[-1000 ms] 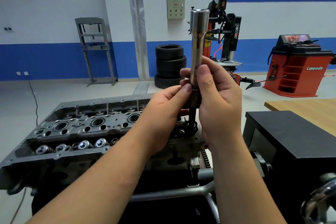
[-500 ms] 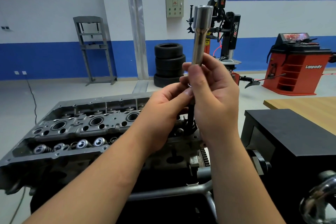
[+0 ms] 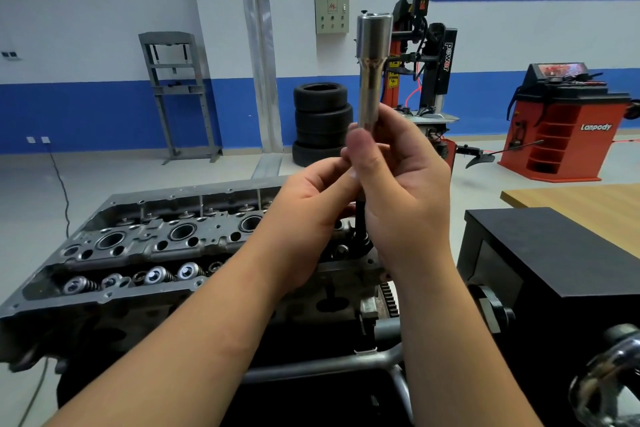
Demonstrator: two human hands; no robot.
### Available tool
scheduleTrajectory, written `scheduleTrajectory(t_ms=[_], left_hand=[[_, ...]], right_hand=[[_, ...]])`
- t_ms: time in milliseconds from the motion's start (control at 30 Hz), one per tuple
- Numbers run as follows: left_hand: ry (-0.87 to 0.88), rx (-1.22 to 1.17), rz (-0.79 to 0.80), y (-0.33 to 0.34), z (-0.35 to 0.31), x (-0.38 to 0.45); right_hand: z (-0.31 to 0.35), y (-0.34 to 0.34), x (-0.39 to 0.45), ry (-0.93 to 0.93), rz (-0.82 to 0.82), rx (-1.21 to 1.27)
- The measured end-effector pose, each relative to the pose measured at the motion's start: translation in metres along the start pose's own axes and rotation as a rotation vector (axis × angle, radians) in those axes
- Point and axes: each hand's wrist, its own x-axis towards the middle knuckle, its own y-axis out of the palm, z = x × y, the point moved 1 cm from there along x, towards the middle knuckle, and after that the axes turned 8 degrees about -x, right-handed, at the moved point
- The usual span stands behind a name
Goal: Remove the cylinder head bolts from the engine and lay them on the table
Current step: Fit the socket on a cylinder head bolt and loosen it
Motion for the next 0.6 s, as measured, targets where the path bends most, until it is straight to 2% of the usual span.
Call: scheduleTrajectory(t_ms=[200,400,600], left_hand=[[0.026,0.014,-0.111,0.0004,0.0004,0.0003],[-0.026,-0.035,0.025,0.0042,0.0009,0.0004],[-0.006,-0.020,-0.004,0.0054,-0.0017,0.0004]], right_hand=[[-0.0034,0.0005,-0.0002,0.036,-0.024,0.032],[-0.0027,-0.0022,0.0020,0.036,-0.013,-0.026],[-0.0054,-0.0012,-0.0005,0.003,0.019,-0.148]])
